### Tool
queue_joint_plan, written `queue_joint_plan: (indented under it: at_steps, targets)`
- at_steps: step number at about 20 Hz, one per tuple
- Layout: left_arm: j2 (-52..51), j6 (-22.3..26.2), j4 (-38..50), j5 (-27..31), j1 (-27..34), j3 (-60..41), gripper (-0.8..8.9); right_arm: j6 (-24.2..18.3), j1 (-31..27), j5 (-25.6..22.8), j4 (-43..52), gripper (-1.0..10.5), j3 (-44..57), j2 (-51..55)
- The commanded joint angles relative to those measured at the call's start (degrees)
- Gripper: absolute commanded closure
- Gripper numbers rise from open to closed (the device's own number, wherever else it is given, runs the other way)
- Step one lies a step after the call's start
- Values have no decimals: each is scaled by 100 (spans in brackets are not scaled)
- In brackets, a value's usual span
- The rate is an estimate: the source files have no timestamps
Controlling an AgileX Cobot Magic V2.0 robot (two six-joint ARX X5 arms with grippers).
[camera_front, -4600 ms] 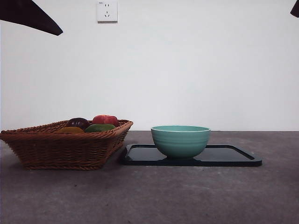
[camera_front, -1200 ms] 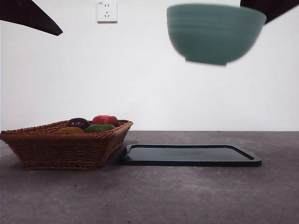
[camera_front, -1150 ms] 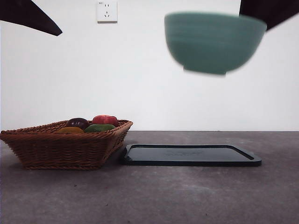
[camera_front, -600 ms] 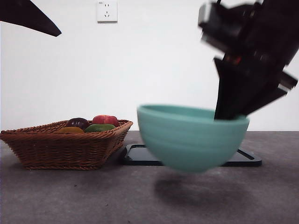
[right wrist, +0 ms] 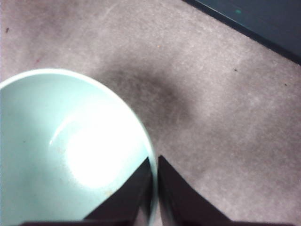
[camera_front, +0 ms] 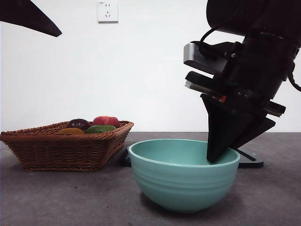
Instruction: Pick up the wifruite, put it on the bowl, pick up the plate, put it on desk
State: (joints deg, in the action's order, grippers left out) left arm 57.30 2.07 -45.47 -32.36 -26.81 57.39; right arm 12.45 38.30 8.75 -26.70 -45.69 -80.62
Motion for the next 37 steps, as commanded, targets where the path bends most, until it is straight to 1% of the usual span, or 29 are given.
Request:
queue_joint_plan:
  at_steps: [1,4,6,11,15,19,25,28,31,37]
  targets:
    - [33,57,22,-26,-31,114,439,66,59,-26,48,919,-42,-76]
    - [33,57,22,-28,-31,114,439,66,59,-24,48,769,-42,-76]
    - [33,55,15,-26,-31,114,439,94,57,-26,46,727,-44,-70]
    - [33,52,-4,-26,-31,114,439,107,57,-28,-68,723,-160,175]
    - [33,52,0,-26,-31,114,439,103,52,-103,-450,723,-409,861]
    - [33,52,-2,-26,-31,114,439,66,52,-127,-1084,723,-737,1681]
    - [33,50,-22,-26,-31,114,439,68,57,256,-1873,723,-855,2771]
    - [33,50,-55,-26,-31,114,439,66,57,525,-2356,723,-855,2983]
    - [33,52,-125,-26,-31,114,439,61,57,538,-2597,723,-855,3018]
    - [33,50,-133,-26,-31,114,439,61,57,535,-2592,723,-855,3016]
